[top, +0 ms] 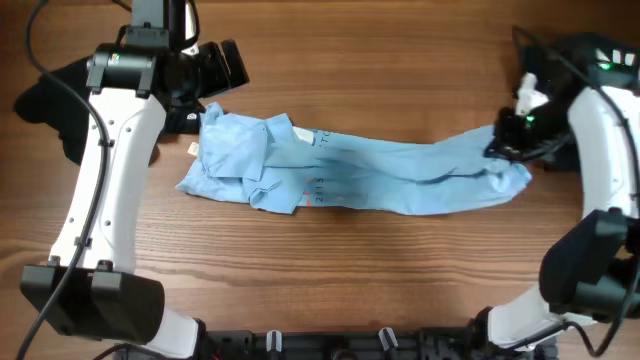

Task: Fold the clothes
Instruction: 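Grasp the right end of the folded strip with the right gripper, then fold the strip's right end leftward over the middle with the right gripper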

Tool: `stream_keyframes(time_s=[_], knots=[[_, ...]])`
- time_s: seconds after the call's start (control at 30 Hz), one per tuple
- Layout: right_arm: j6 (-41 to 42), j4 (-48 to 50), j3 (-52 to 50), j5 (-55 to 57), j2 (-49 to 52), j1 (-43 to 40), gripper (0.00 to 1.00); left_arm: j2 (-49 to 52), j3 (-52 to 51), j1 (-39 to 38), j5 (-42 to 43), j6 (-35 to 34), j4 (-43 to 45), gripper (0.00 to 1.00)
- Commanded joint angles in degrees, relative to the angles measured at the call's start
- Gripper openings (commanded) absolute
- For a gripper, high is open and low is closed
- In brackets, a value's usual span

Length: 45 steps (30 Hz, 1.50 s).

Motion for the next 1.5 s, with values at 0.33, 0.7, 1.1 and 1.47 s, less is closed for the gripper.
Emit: stream_keyframes(time_s=[0.33, 0.7, 1.1, 1.47], knots=[[13.7, 6.2, 1.2, 4.8, 4.1, 22.7, 0.04, -1.3, 0.8, 0.1, 0.7, 0.9, -1.1, 1.0], [18.1, 16.3, 1.2, -0.2, 12.0, 29.9, 0.04, -1.3, 0.8, 0.1, 0.7, 0.9, -1.2, 1.0], [19.4, 23.6, 1.4, -5.9, 13.0, 36.3, 0.79, -1.3, 0.8, 0.1, 0.7, 0.9, -1.2, 1.0], [19.5, 11.6, 6.9, -2.6, 13.0, 36.2, 0.78, -1.3, 0.8, 0.1, 0.7, 0.9, -1.3, 1.0]])
